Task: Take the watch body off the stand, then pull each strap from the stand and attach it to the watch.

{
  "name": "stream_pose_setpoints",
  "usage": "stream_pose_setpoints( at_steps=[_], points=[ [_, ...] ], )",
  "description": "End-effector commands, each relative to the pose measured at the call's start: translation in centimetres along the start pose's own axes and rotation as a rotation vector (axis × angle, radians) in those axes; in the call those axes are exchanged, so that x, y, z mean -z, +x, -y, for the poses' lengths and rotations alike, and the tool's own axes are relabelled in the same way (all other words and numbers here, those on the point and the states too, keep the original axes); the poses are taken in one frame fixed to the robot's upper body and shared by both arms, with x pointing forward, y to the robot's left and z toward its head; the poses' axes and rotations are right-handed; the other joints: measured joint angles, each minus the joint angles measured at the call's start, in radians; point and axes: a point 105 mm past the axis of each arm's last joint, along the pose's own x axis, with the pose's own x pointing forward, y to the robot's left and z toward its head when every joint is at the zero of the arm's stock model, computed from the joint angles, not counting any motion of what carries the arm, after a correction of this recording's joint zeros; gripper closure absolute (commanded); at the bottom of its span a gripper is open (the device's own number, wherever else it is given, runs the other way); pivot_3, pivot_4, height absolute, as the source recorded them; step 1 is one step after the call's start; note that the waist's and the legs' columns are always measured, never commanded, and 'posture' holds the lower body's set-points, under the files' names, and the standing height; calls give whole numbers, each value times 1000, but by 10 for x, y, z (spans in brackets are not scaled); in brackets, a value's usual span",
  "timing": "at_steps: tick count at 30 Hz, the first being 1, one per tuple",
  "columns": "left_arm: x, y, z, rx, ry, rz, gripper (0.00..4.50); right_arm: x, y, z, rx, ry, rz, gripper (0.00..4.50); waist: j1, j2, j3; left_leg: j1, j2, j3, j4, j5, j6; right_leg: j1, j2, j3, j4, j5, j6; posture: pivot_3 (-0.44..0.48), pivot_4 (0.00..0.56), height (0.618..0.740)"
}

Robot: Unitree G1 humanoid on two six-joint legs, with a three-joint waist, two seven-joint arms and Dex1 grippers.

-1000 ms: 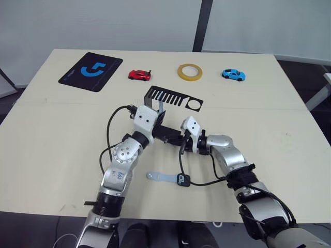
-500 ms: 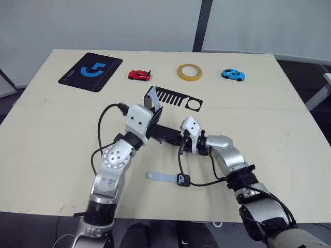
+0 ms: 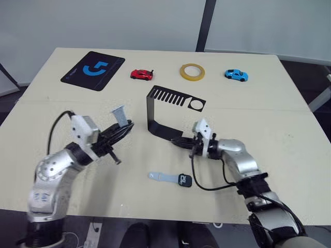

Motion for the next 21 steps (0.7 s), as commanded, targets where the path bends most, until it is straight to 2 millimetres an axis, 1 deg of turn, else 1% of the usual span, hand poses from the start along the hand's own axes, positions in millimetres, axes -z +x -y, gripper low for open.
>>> stream_pose_setpoints(
  at_steps=[1,3,4,5,6,8,10,11,14,17,18,21],
  points=[
    [-10,-13,6,128,-16,-2,4491,-29,-43,-7,3,11,67,4500,3,0,0,0,0,-1,-2,0,0,0,0,-1,-3,0,0,0,150,740],
    [-13,-14,10,179,-53,-3,4500,-30,-61,-11,28,55,47,3839,3,0,0,1,0,-2,-3,0,0,1,-1,-1,-6,0,0,0,150,740],
    [-14,-14,17,234,-87,-14,4500,-27,-79,-21,16,74,5,3558,2,0,0,1,0,-2,-4,0,0,1,-2,-1,-8,0,0,0,150,740],
    [-15,-15,21,273,-112,-23,4500,-27,-90,-29,1,90,-28,2985,2,0,0,1,0,-2,-6,1,-1,1,-2,-1,-9,0,0,0,150,740],
    [-17,-17,25,307,-126,-29,4500,-25,-108,-35,35,102,-59,2626,2,0,0,2,0,-2,-8,1,-1,1,-2,-1,-10,0,0,0,150,740],
    [-20,-19,30,348,-157,-33,4500,-22,-138,-41,141,115,-106,1609,7,2,1,1,0,-2,-11,2,-1,1,-1,-1,-11,0,-1,0,150,740],
    [-20,-20,33,373,-179,-34,4500,-19,-157,-45,215,125,-136,670,3,2,1,2,0,-2,-12,2,-1,2,-1,-2,-13,-1,-1,0,150,740],
    [-20,-18,34,382,-190,-31,4500,-16,-165,-48,245,128,-151,108,0,2,1,2,0,-2,-11,2,-1,2,0,-1,-13,0,-1,0,150,740],
    [-19,-9,37,412,-257,2,4500,-7,-178,-52,335,154,-146,46,-4,1,1,5,0,0,-11,3,-2,5,1,1,-13,0,0,0,150,740],
    [-18,2,46,484,-286,18,4500,-7,-178,-56,380,199,-89,46,0,1,1,6,0,0,-11,4,-2,5,2,2,-12,0,0,0,150,740],
    [-18,8,48,502,-300,21,4500,-8,-172,-62,363,246,-59,46,1,1,1,6,0,0,-11,4,-2,5,2,2,-12,0,0,0,150,740],
    [-21,25,51,550,-338,50,4500,-21,-144,-78,273,360,39,46,3,1,1,4,0,-1,-10,4,-2,4,2,1,-11,0,0,0,150,740]
  ],
)
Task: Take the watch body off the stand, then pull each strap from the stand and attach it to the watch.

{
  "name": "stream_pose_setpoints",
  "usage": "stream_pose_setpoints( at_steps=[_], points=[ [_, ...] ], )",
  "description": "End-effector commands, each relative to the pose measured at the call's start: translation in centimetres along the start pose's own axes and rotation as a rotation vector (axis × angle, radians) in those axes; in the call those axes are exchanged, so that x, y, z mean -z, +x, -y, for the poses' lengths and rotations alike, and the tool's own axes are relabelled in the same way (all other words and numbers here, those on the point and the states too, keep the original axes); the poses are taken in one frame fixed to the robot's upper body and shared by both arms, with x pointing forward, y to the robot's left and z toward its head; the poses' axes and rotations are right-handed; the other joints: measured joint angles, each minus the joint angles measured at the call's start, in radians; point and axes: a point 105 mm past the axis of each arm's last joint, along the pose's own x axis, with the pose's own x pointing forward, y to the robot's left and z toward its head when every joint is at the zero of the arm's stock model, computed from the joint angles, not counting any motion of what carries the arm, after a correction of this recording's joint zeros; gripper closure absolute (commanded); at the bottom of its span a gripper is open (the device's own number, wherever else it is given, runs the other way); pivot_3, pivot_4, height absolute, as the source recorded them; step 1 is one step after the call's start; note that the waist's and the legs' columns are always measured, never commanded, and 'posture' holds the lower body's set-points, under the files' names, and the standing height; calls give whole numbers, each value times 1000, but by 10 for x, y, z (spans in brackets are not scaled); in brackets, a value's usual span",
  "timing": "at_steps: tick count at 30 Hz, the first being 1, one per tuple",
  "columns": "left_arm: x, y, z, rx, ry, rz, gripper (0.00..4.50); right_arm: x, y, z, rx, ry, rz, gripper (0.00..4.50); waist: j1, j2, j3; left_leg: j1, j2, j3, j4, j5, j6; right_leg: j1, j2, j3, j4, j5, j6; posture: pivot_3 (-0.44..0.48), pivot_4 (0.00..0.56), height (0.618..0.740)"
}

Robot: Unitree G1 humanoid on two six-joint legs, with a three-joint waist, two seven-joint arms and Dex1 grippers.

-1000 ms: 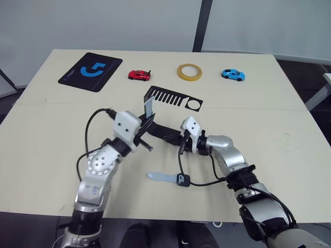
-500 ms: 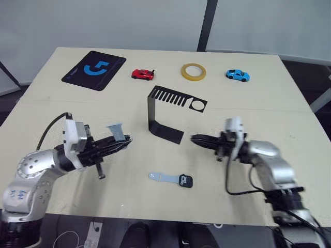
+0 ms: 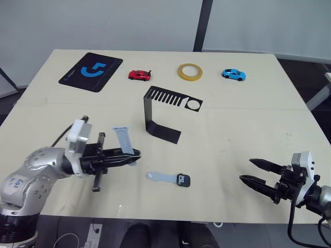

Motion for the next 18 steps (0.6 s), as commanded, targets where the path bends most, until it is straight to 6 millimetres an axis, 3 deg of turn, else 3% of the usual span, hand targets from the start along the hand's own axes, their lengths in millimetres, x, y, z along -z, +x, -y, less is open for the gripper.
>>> stream_pose_setpoints(
  at_steps=[1,4,9,12,18],
  points=[
    [-5,19,1,83,-23,28,4500,-21,24,-34,-137,93,93,46,0,0,0,0,0,0,0,0,0,0,0,0,0,0,0,0,150,740],
    [-2,36,-1,146,-54,36,4500,-39,50,-56,-245,171,164,46,-5,0,0,0,0,0,1,0,0,0,0,0,1,0,0,0,150,740],
    [-1,62,-10,179,-55,76,4500,-62,79,-74,-333,237,267,46,1,-1,0,-2,0,-1,2,1,-1,-2,2,0,2,0,0,0,150,740],
    [4,70,-10,202,-80,73,4500,-74,90,-77,-364,285,309,46,1,-1,0,-3,0,-1,4,1,-1,-3,2,0,2,0,1,0,150,740],
    [13,75,-8,238,-102,42,4500,-76,99,-84,-401,290,283,46,1,-1,0,-3,0,-1,4,1,0,-3,2,0,4,0,1,0,150,740]
  ],
)
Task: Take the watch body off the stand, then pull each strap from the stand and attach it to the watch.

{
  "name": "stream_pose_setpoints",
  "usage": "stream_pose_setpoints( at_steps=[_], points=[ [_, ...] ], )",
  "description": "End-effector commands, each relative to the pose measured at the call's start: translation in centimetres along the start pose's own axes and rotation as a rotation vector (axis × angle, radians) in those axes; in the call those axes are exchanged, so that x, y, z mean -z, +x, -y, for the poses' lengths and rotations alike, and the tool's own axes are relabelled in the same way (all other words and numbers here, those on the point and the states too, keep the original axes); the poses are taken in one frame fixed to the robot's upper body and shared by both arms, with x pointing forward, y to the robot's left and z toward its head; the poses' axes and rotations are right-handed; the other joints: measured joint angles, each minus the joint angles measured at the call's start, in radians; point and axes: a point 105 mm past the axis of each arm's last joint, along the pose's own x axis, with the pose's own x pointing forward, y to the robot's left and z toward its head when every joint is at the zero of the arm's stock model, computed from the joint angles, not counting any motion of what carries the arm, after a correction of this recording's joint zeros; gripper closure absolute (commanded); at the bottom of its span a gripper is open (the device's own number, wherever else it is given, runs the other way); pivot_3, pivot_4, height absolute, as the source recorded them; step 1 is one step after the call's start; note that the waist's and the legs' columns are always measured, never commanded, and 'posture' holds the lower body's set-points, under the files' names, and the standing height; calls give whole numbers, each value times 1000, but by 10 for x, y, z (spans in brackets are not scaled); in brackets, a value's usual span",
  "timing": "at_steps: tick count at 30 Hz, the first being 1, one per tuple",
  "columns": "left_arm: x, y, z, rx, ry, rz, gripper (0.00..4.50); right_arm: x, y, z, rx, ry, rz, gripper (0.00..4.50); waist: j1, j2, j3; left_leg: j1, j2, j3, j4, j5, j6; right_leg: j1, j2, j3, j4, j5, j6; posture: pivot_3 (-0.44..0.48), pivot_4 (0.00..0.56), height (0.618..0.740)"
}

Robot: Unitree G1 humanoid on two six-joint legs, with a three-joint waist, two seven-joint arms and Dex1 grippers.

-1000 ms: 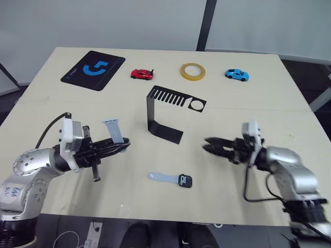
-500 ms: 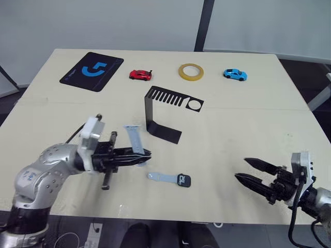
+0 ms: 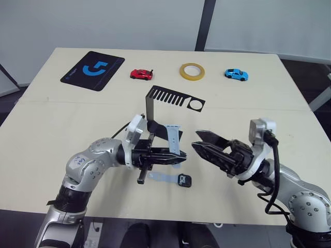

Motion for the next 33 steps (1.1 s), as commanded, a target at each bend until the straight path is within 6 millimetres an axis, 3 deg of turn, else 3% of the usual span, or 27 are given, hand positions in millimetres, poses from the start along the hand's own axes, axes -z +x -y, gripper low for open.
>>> stream_pose_setpoints(
  at_steps=[1,6,20,33],
  points=[
    [0,4,1,27,9,-11,4500,-4,6,-6,-40,10,15,46,-1,0,0,0,0,0,0,0,0,0,0,0,0,0,0,0,150,740],
    [-4,12,-1,30,-32,38,4500,-1,12,-9,-71,16,1,46,0,0,0,0,0,0,0,0,0,0,0,0,0,0,0,0,150,740],
    [9,22,-4,36,-82,-15,4500,1,25,-14,-89,37,33,46,-1,0,0,0,0,0,0,0,0,0,0,0,2,0,0,0,150,740],
    [8,22,-7,22,-83,20,4500,-3,27,-15,-90,54,82,46,-1,0,0,0,0,0,0,0,0,0,0,0,2,0,0,0,150,740]
  ],
)
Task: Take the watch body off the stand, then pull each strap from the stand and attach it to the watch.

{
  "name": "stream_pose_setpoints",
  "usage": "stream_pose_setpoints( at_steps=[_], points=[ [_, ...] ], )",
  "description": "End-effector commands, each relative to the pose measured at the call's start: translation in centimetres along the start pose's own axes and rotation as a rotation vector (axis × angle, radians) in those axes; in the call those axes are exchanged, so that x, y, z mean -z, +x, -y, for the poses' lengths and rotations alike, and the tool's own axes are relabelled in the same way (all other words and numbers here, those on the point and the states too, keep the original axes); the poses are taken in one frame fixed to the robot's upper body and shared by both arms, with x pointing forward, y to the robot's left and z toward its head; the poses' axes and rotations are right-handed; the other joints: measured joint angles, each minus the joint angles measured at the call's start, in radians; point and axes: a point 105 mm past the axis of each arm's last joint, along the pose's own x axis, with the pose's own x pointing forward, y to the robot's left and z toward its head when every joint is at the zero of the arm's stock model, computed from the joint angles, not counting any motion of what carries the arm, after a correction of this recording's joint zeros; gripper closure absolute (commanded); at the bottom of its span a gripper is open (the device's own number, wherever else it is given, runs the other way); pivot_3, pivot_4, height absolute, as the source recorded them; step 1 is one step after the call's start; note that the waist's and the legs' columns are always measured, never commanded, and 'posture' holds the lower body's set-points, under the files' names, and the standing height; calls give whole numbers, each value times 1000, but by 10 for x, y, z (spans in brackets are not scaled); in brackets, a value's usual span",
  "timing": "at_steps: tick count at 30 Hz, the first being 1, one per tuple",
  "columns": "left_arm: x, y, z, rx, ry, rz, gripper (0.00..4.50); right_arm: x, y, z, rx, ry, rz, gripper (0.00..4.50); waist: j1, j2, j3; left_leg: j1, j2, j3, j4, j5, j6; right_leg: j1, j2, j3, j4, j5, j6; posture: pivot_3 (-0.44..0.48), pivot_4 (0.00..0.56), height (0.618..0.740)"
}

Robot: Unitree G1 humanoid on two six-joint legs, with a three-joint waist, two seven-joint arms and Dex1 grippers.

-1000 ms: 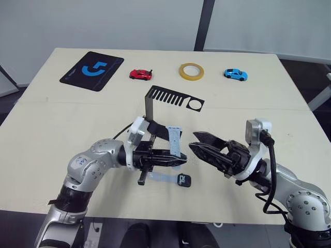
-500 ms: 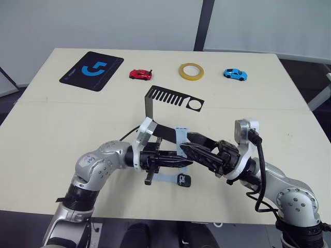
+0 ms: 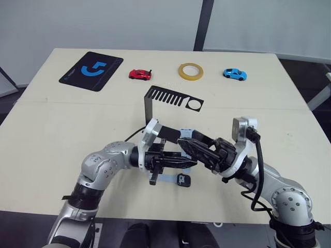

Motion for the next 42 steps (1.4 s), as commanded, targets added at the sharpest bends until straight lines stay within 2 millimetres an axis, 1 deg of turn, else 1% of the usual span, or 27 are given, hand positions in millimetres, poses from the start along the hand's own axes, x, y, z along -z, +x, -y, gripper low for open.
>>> stream_pose_setpoints(
  at_steps=[1,7,9,10,13,19,37,39,40,41,42],
  points=[
    [-5,1,2,3,31,18,4500,-7,2,-10,-40,-24,32,46,0,0,0,0,0,0,0,0,0,0,0,0,0,0,0,0,150,740],
    [-4,1,0,-9,33,24,4500,-7,2,-11,-47,-22,31,46,0,0,0,0,0,0,0,0,0,0,0,0,0,0,0,0,150,740],
    [-4,1,0,-10,32,22,4500,-7,3,-12,-56,-21,28,567,0,0,0,0,0,0,0,0,0,0,0,0,0,0,0,0,150,740],
    [-3,1,0,-10,31,21,4500,-7,3,-13,-61,-22,26,947,0,0,0,0,0,0,0,0,0,0,0,0,0,0,0,0,150,740],
    [-2,1,0,-10,29,18,4500,-7,4,-17,-84,-15,23,2424,0,0,0,0,0,0,0,0,0,0,0,0,0,0,0,0,150,740],
    [0,2,0,-12,26,19,4500,-7,6,-22,-109,-13,19,2424,0,0,0,0,0,0,0,0,0,0,0,0,0,0,0,0,150,740],
    [2,2,0,-14,26,18,4500,-1,7,-16,-81,-21,-10,2424,0,0,0,0,0,0,0,0,0,0,0,0,0,0,0,0,150,740],
    [2,2,0,-14,25,18,4500,-2,8,-16,-82,-21,-3,2966,0,0,0,0,0,0,0,0,0,0,0,0,0,0,0,0,150,740],
    [2,2,0,-14,25,18,4500,-2,8,-16,-82,-22,-1,3329,0,0,0,0,0,0,0,0,0,0,0,0,0,0,0,0,150,740],
    [2,2,0,-14,26,18,4500,-2,8,-16,-84,-21,3,3819,0,0,0,0,0,0,0,0,0,0,0,0,0,0,0,0,150,740],
    [2,3,0,-14,26,18,4500,-3,8,-16,-86,-20,8,4169,0,0,0,0,0,0,0,0,0,0,0,0,0,0,0,0,150,740]
  ],
)
